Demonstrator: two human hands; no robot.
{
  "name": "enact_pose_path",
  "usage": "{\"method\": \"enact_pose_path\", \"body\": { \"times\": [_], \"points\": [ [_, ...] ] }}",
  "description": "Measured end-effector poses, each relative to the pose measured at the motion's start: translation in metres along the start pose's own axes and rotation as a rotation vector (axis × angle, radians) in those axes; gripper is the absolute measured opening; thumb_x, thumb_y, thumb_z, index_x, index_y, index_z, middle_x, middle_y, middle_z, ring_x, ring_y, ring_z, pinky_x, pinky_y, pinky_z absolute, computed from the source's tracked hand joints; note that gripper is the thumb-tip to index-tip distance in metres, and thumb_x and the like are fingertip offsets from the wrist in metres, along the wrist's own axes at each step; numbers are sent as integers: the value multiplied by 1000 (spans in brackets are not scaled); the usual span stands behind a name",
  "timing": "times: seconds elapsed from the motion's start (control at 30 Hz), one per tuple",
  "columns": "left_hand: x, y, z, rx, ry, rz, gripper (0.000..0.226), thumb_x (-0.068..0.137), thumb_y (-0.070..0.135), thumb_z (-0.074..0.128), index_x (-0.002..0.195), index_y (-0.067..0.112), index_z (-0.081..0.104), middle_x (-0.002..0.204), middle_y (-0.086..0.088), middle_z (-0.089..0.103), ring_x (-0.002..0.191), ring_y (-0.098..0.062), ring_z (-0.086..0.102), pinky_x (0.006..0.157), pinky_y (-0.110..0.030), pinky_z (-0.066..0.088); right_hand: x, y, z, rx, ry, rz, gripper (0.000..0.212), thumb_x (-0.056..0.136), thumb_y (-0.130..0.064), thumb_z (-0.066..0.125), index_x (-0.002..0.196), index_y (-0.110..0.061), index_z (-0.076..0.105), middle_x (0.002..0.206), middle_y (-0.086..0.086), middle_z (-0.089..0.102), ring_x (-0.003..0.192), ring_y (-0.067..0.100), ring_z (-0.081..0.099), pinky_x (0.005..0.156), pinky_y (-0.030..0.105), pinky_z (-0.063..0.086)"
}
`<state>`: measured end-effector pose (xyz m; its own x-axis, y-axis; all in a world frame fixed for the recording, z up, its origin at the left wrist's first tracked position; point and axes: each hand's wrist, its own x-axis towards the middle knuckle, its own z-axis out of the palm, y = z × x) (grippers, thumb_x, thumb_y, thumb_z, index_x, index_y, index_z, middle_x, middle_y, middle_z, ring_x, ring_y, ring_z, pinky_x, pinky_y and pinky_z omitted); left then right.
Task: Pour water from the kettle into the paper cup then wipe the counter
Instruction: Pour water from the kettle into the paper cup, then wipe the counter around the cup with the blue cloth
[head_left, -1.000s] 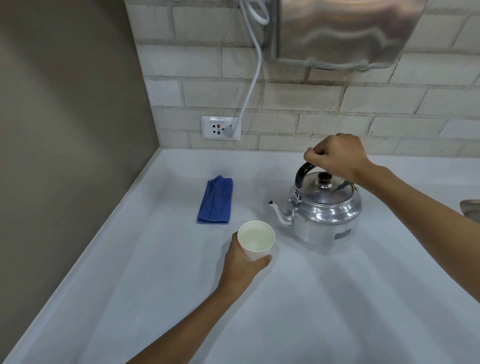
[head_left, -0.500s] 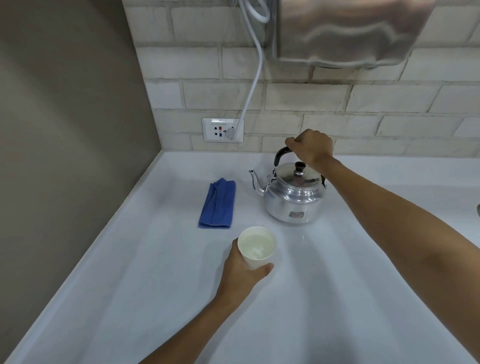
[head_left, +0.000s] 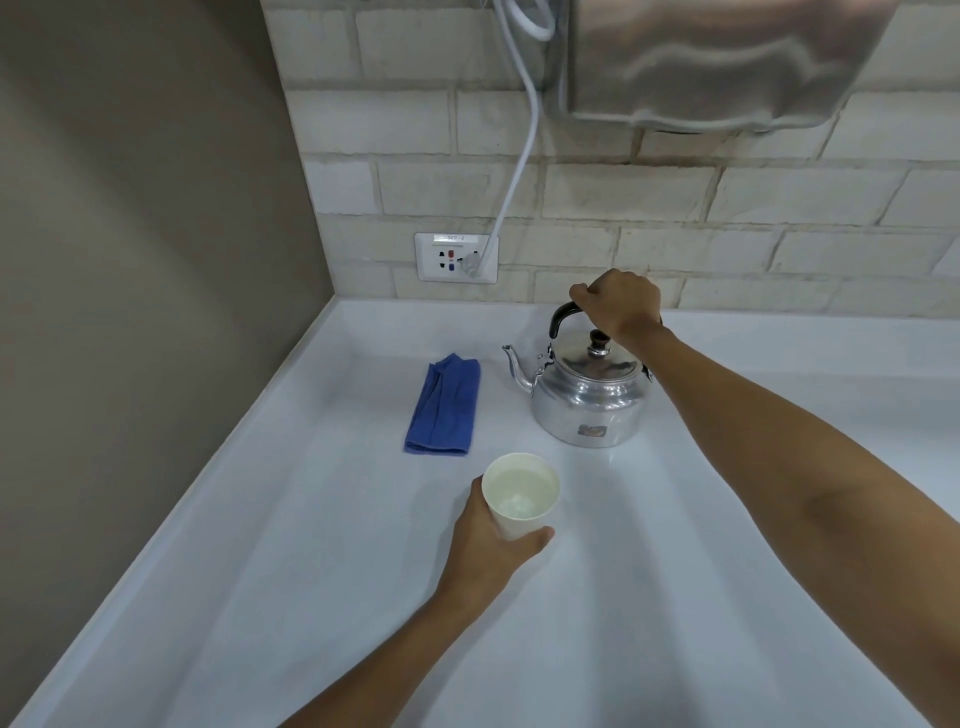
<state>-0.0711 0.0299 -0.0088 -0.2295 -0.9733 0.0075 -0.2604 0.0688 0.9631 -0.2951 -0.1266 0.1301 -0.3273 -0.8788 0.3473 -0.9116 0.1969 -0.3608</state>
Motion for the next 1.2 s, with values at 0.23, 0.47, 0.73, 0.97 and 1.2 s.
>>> {"method": "enact_pose_path", "body": {
  "times": [0.23, 0.47, 0.73, 0.97, 1.2],
  "points": [
    [0, 0, 1, -13, -5, 4, 66, 61, 23, 84, 109, 33, 41, 100, 19, 52, 93, 6, 50, 67, 3, 41, -9, -1, -2, -42, -23, -41, 52, 94, -37, 35, 56, -5, 51, 58, 14, 61, 60, 34, 57, 54, 30, 39],
    [2, -8, -30, -25, -167, -12, 100, 59, 18, 86, 139, 23, 25, 138, 8, 40, 127, -7, 36, 106, -27, 32, -94, 2, 8, 192, 359, -251, 34, 88, -26, 51, 114, -4, 50, 120, 15, 53, 115, 30, 44, 99, 39, 33],
    [30, -18, -109, 307, -95, 31, 83, 75, 25, 75, 141, 20, 25, 145, 5, 29, 124, -3, 28, 104, -21, 23, -230, 33, 61, 46, -157, -28, 55, 93, -32, 44, 138, -5, 26, 149, 14, 27, 139, 31, 17, 114, 41, 16],
    [110, -9, -93, 551, -82, 256, 49, 89, 15, 57, 134, 7, 40, 146, -11, 33, 133, -25, 33, 111, -30, 27, -257, 43, 86, -149, -261, 16, 63, 95, -49, 15, 145, -12, 5, 157, 7, 5, 144, 22, 0, 118, 39, 2],
    [186, -3, -60, 983, -102, 289, 50, 98, 28, 32, 142, 7, 20, 154, -12, 18, 139, -27, 20, 113, -40, 21, -258, 43, 89, -136, -231, 24, 62, 95, -48, 18, 145, -14, 3, 157, 4, 2, 144, 18, -3, 116, 36, -4]
  ]
}}
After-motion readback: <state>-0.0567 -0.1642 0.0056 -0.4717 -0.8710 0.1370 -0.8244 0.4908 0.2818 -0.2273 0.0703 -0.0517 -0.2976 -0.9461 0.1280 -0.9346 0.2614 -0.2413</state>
